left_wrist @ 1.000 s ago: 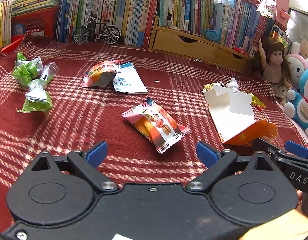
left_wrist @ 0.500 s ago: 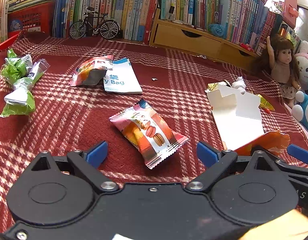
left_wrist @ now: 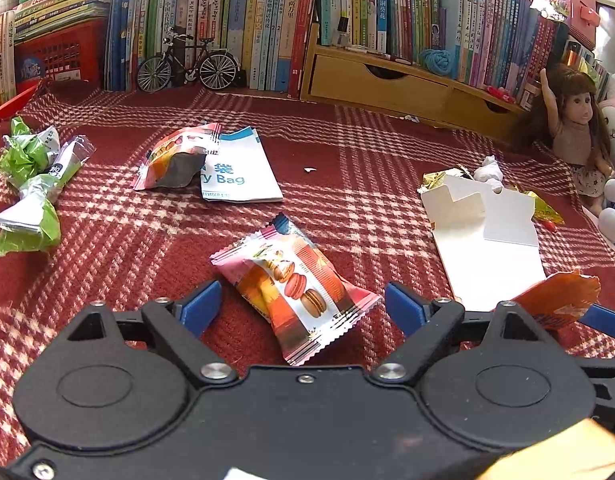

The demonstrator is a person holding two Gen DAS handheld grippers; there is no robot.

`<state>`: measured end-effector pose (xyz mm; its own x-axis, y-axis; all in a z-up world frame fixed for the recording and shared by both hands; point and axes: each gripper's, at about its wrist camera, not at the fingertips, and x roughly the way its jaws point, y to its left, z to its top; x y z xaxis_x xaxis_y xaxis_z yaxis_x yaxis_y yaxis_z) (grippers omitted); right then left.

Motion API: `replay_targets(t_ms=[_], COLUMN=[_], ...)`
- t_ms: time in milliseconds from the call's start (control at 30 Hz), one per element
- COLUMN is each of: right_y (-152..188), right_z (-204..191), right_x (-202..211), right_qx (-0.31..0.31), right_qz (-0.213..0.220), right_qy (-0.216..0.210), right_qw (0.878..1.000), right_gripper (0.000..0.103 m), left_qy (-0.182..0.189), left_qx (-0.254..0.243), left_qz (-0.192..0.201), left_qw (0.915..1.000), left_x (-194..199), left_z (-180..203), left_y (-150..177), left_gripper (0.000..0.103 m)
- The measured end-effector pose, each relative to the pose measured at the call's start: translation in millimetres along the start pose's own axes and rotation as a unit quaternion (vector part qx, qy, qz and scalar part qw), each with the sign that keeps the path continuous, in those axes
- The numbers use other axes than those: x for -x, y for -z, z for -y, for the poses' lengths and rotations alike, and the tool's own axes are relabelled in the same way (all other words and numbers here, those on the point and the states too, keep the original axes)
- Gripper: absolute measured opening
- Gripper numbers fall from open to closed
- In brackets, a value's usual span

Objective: Organize books
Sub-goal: 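Grasp the pink macaron packet with the left tool, then grasp the orange potato sticks box with the right tool while the left tool holds the macaron packet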

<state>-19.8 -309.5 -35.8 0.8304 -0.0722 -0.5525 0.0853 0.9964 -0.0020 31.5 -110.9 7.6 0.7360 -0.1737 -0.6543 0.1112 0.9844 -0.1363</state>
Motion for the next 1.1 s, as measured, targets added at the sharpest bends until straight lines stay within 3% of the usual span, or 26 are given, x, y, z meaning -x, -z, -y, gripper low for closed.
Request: replay_targets(t_ms=[167, 300, 467, 567, 667, 733, 800, 833, 1033, 1100], right_y=[0, 0, -1, -2, -3, -3, -3, -3, -7, -8], right_z=[7, 14, 18, 15, 9, 3, -4, -4, -20, -21], right_x=[4, 7, 10, 13, 18, 21, 23, 23, 15, 12], right_qx=[-0.020, -0.043, -0.046, -0.027, 0.001, 0.018, 0.032, 0.032, 0.036, 0.030], right_qz=[0.013, 0.019, 0.029, 0.041, 0.056, 0.066, 0.073, 0.073, 0.064, 0.058], right_qy=[-0.034, -0.053, -0.067, -0.057, -0.048, -0.042, -0.036, -0.036, -0.023, -0.024], right_qw=[0.999, 0.997, 0.996, 0.997, 0.997, 0.997, 0.996, 0.996, 0.997, 0.998], right_gripper=[0.102, 0.098, 0.093, 0.093, 0.093, 0.100, 0.103, 0.103, 0.103, 0.095], left_qy=[0.019, 0.056, 0.081, 0.064, 0.050, 0.048, 0.049, 0.051, 0.043, 0.039], left_qx=[0.018, 0.045, 0.068, 0.075, 0.075, 0.077, 0.081, 0.080, 0.059, 0.045], left_qz=[0.008, 0.008, 0.007, 0.009, 0.019, 0.019, 0.019, 0.019, 0.025, 0.033], left_qw=[0.9996, 0.9974, 0.9944, 0.9951, 0.9958, 0.9957, 0.9954, 0.9953, 0.9970, 0.9976], left_x=[1, 1, 0, -2, -3, -6, -8, -9, -3, 2], left_z=[-5, -10, -12, -13, -13, -14, -14, -14, -15, -16], left_y=[-3, -5, -6, -6, -6, -7, -9, -9, -8, -7], left_gripper=[0.068, 0.054, 0.053, 0.055, 0.066, 0.066, 0.064, 0.056, 0.047, 0.047])
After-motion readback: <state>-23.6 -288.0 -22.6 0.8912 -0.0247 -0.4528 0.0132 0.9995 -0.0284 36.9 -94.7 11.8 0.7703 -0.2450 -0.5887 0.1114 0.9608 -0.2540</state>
